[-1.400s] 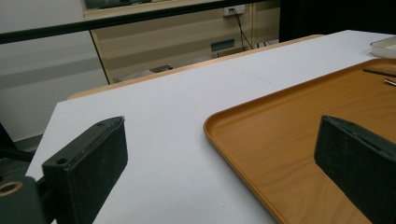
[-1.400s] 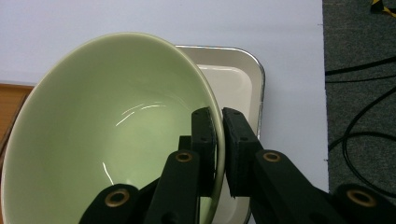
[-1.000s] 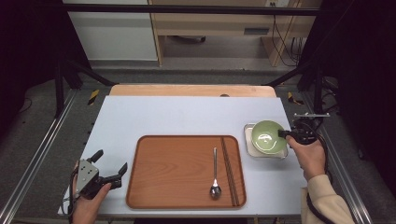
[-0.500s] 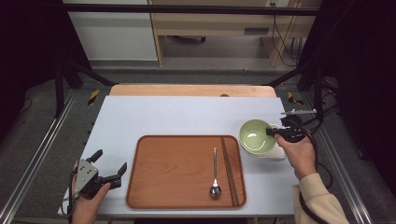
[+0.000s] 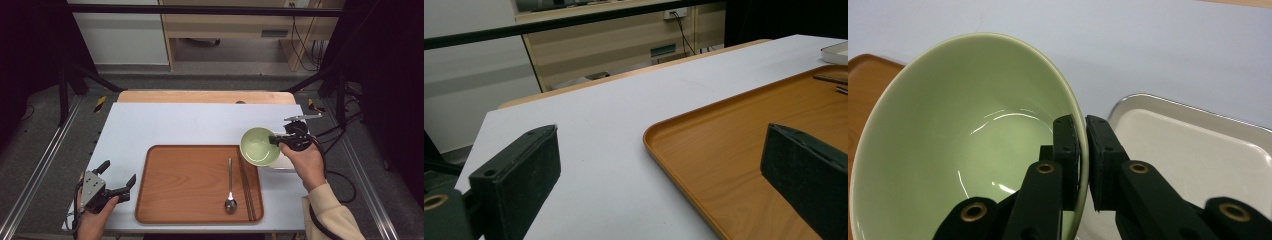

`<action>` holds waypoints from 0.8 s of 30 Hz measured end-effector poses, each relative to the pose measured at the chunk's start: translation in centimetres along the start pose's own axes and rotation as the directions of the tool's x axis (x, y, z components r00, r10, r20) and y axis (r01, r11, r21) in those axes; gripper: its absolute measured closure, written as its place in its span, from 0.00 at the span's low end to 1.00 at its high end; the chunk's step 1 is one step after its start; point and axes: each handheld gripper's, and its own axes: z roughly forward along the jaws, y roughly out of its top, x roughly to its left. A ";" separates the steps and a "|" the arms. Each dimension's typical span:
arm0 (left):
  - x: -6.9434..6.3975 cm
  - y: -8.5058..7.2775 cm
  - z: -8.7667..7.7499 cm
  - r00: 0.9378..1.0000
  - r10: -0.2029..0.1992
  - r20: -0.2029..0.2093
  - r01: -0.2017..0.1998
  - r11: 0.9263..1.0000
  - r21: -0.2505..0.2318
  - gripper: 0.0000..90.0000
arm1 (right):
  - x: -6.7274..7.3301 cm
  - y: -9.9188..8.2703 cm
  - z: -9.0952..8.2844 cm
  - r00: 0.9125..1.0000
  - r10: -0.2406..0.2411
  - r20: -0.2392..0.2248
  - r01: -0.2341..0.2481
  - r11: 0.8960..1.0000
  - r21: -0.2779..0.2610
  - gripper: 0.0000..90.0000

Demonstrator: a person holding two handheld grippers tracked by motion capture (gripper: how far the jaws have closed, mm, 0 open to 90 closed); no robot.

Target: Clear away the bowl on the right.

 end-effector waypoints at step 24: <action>0.1 0.0 -0.1 1.000 -0.001 -0.003 0.001 1.000 -0.005 0.03 | 5.7 0.2 4.0 0.991 -0.093 -0.099 0.099 0.993 0.062 0.93</action>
